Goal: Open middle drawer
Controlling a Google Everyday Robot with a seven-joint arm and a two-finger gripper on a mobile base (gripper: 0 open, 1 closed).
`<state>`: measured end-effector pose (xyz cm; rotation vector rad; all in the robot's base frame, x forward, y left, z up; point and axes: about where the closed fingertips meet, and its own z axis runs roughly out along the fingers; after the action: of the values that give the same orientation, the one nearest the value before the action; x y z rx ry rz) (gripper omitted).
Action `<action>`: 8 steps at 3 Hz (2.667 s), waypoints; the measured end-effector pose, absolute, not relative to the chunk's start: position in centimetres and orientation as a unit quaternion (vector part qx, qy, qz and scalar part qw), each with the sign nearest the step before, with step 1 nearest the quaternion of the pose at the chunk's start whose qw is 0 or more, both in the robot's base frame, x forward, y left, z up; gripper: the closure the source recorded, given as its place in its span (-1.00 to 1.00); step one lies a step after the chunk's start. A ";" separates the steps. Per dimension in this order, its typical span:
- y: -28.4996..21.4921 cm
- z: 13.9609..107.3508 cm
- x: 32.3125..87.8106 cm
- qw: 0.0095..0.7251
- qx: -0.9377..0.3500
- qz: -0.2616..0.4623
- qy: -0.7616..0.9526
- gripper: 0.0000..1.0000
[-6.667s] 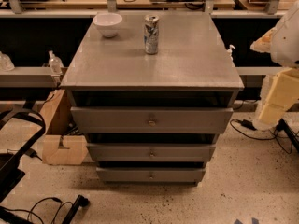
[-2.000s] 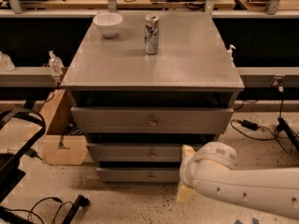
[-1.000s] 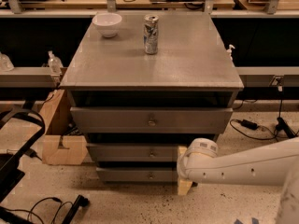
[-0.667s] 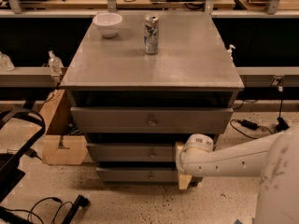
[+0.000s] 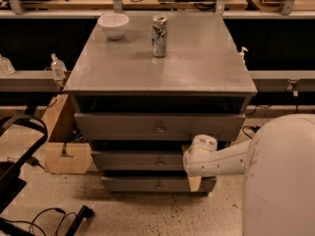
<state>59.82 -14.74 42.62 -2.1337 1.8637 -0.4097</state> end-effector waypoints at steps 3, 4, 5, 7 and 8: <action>-14.7 39.7 59.8 0.094 -0.727 -0.128 0.668 0.41; -14.7 39.9 59.8 0.094 -0.727 -0.128 0.668 0.87; -14.7 40.1 59.8 0.094 -0.727 -0.128 0.668 1.00; -14.7 40.2 59.8 0.094 -0.727 -0.128 0.668 1.00; -14.7 40.3 59.8 0.094 -0.727 -0.128 0.668 1.00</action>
Offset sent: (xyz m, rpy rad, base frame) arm -0.0005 0.0040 -0.0428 -0.0430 0.1286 -0.0979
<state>59.75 -14.68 40.29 -2.1574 1.9804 -0.3787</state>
